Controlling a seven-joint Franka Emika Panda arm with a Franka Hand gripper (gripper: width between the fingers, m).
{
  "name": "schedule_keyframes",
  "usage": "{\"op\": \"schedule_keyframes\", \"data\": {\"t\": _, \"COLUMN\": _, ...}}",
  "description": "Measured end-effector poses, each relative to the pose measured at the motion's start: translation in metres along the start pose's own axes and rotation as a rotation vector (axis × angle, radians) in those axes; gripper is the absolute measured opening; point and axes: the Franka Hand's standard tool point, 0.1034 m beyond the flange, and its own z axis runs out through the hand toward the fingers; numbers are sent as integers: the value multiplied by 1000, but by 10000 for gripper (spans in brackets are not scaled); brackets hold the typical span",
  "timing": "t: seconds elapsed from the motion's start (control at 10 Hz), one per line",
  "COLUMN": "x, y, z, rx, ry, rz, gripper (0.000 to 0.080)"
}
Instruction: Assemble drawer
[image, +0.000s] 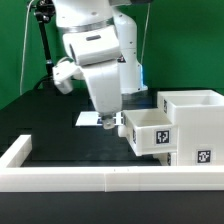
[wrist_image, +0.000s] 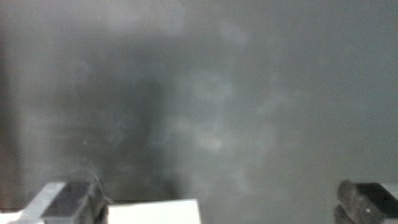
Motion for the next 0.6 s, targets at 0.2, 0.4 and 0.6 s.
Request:
{"op": "schedule_keyframes", "data": {"t": 0.2, "x": 13, "y": 5, "z": -2, "rx": -2, "ry": -3, "rz": 35, "gripper": 649}}
{"op": "schedule_keyframes", "data": {"t": 0.4, "x": 15, "y": 4, "z": -5, "rx": 5, "ry": -15, "rz": 50, "gripper": 649}}
{"op": "schedule_keyframes", "data": {"t": 0.6, "x": 14, "y": 4, "z": -3, "rx": 7, "ry": -14, "rz": 53, "gripper": 649}}
